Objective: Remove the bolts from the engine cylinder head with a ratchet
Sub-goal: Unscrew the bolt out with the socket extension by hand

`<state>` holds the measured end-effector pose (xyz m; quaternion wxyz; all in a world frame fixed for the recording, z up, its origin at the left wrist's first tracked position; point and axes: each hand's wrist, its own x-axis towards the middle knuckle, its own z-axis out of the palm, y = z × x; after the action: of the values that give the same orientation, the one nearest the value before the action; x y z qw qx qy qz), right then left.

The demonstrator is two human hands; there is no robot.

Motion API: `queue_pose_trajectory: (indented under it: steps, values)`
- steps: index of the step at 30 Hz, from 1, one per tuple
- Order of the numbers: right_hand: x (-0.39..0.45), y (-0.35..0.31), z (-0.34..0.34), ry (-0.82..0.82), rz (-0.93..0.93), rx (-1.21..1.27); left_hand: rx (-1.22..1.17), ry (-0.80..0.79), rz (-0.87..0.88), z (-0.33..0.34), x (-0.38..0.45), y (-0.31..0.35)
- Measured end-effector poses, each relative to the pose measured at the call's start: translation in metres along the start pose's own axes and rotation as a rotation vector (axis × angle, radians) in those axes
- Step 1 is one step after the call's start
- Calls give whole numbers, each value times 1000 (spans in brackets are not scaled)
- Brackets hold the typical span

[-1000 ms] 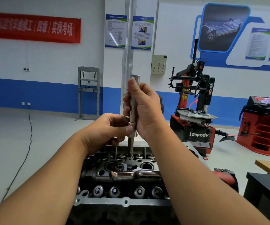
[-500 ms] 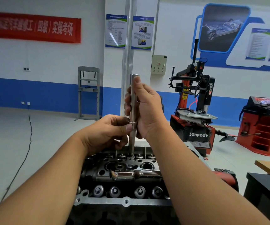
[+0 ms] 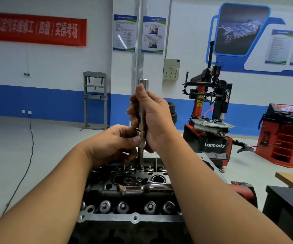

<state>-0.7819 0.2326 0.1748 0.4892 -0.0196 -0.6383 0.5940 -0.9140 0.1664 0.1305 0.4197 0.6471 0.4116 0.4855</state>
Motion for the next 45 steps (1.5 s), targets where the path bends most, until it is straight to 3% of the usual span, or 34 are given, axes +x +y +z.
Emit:
queue_pose_trajectory:
  steps: [3,8,13,21,27,33,40,45]
  values:
    - [-1,-2,1,-4,13,3,44,19,21,-1,0,-1]
    - [0,-2,0,54,-4,74,166,188,42,-1,7,-4]
    - [2,-3,0,33,6,89,-28,46,41,-2,3,-5]
    - [-1,-5,1,93,-7,93,152,194,69,2,4,-1]
    - [-1,-4,1,59,2,90,-15,59,60,-3,3,-4]
    - [0,-1,0,58,-14,102,125,212,67,0,4,-1]
    - [-1,-4,2,54,-11,78,-55,34,39,0,2,-2]
    - [-3,-3,2,55,4,62,140,214,73,0,7,-2]
